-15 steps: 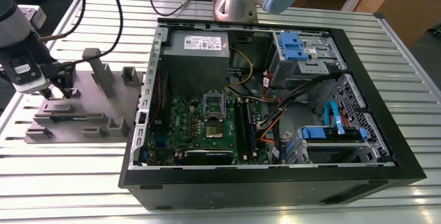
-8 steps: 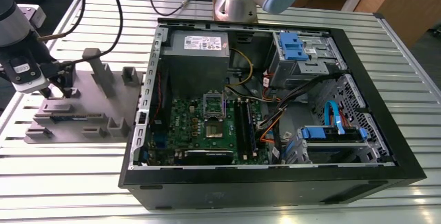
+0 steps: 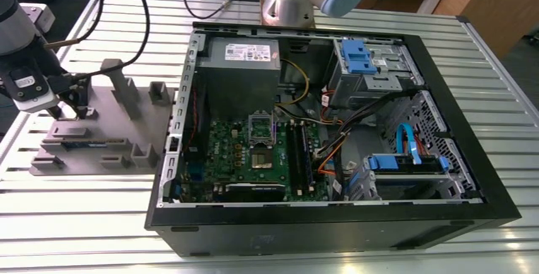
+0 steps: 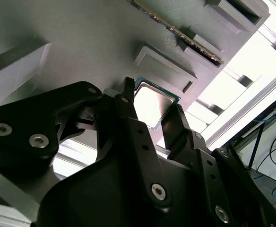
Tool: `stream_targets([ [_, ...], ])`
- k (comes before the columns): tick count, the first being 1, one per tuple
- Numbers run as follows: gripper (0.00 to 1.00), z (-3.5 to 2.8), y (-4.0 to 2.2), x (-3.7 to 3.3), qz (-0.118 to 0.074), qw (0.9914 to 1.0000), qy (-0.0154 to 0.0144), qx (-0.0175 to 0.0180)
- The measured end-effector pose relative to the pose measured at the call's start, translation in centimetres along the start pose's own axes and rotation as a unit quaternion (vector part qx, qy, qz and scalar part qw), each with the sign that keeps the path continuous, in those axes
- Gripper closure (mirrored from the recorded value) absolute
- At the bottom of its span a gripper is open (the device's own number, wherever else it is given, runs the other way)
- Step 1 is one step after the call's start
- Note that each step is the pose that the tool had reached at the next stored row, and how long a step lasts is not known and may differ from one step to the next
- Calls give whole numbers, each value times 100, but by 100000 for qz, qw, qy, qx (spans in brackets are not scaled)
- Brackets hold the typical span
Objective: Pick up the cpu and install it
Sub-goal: 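Pick up the cpu and move it towards the insertion slot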
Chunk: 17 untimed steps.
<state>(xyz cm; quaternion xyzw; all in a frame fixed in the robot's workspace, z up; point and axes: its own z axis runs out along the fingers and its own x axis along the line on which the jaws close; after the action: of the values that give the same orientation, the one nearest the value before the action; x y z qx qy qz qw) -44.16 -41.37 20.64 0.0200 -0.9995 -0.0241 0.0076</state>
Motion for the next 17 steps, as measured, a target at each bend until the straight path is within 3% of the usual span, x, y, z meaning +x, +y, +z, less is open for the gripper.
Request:
stream_targets([
  [17,53,-119,6,1,0,100000,-8,-5],
])
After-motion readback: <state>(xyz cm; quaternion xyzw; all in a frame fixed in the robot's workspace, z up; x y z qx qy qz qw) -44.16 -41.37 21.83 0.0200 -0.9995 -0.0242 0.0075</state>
